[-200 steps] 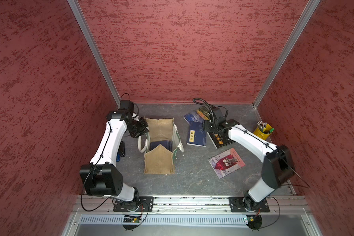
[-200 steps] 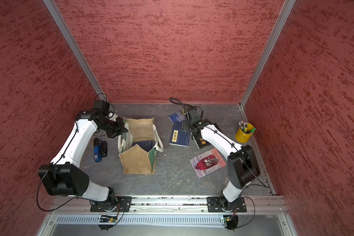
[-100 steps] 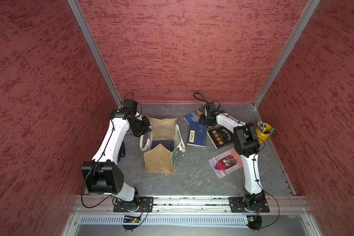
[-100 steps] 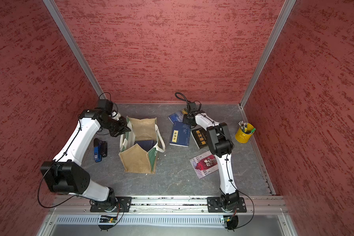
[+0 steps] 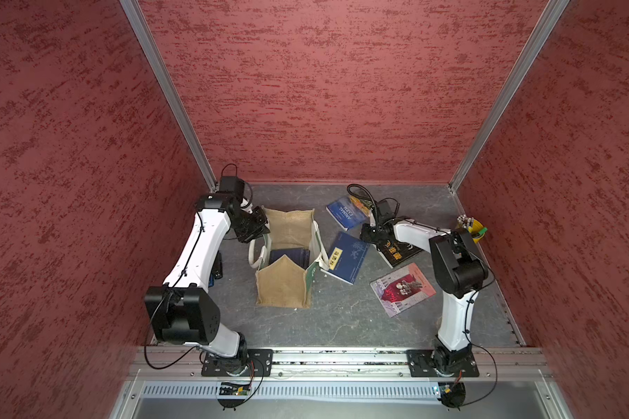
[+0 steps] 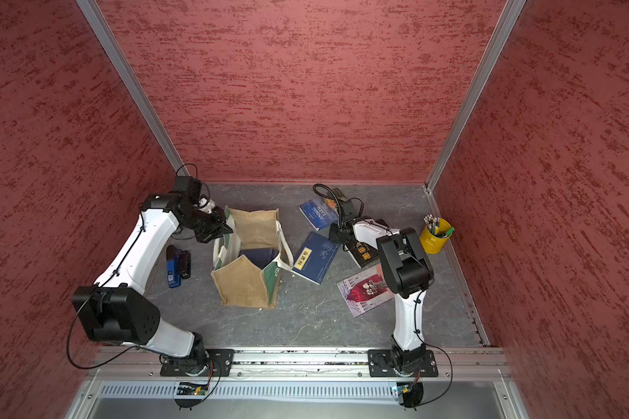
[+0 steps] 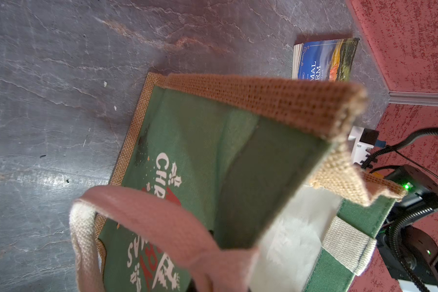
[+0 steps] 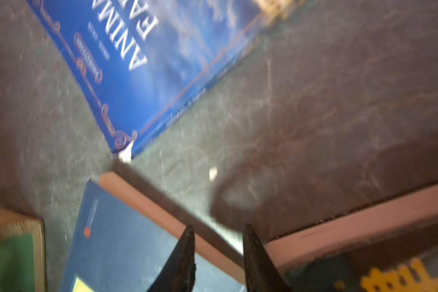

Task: Take out the books from the canvas bag
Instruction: Adjust the book at the center of the board, then adjust the canvas bag at the center of the board.

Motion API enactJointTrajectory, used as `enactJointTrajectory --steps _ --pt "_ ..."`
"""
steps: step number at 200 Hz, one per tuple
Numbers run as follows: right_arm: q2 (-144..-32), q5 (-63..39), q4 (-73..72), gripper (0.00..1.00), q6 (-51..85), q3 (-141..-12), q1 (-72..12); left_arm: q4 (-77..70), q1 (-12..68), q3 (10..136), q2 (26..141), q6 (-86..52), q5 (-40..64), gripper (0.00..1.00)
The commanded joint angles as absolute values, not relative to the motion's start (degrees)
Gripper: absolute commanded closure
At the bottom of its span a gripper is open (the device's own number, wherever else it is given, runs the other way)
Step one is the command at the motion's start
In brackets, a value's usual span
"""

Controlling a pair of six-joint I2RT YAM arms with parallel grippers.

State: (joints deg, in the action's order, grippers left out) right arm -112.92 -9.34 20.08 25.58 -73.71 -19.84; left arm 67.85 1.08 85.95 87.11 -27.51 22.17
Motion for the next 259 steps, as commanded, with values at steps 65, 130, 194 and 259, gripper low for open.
enactJointTrajectory --steps 65,130,194,259 --pt "-91.2 -21.2 29.5 0.33 38.9 -79.7 -28.3 66.6 3.7 91.4 87.6 -25.4 23.4 1.00" --pt "-97.1 -23.5 30.7 0.30 39.4 -86.1 -40.4 65.6 4.7 91.3 88.3 -25.7 24.5 1.00" --pt "-102.6 -7.3 35.7 1.00 33.2 -100.3 -43.0 67.2 4.7 94.3 88.0 -23.9 23.4 1.00" --pt "-97.0 4.2 24.3 1.00 20.2 -103.5 -48.2 63.7 3.6 99.3 81.6 -23.7 17.2 1.00"
